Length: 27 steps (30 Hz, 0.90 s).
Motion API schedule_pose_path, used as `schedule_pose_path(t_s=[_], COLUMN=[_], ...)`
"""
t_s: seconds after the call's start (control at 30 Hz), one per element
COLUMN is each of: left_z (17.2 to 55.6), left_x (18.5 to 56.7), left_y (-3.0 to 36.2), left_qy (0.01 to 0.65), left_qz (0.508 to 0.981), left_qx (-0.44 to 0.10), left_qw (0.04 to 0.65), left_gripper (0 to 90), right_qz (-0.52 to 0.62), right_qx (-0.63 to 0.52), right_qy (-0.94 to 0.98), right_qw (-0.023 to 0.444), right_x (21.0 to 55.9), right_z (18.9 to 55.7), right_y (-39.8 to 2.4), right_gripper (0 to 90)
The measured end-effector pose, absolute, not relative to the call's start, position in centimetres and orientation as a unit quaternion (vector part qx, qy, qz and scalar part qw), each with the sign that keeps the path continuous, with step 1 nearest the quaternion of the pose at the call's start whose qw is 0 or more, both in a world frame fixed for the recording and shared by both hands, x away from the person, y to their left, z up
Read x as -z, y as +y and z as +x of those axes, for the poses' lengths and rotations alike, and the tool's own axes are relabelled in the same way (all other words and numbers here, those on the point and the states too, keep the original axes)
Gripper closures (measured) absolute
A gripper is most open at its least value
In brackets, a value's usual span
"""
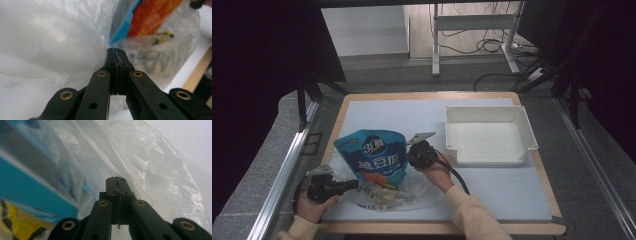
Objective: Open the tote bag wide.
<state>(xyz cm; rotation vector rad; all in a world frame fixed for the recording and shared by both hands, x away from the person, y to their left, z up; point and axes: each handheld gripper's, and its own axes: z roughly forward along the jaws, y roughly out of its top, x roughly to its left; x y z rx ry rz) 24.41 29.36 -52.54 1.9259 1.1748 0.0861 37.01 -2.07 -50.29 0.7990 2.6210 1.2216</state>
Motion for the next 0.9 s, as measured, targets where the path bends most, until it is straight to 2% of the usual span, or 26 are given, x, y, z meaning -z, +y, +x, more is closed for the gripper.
schedule_pose_path(t_s=[0.63,0.77,0.9], left_z=[23.5,23.3,22.7], left_x=[54.3,53.7,51.2], left_y=[28.4,28.6,28.7], left_qy=[0.465,0.459,0.448], left_qz=[0.797,0.791,0.768], left_qx=[-0.004,-0.015,-0.052], left_qw=[0.385,0.404,0.456], left_gripper=[89.9,89.9,89.8], right_qz=[0.311,0.312,0.311], right_qx=[-0.403,-0.401,-0.402], right_qy=[0.858,0.859,0.859], right_qw=[0.066,0.066,0.067], right_x=[52.1,52.4,52.3], right_z=[38.8,38.8,38.8], right_y=[-2.2,-2.2,-2.2], right_gripper=[88.6,88.7,88.7])
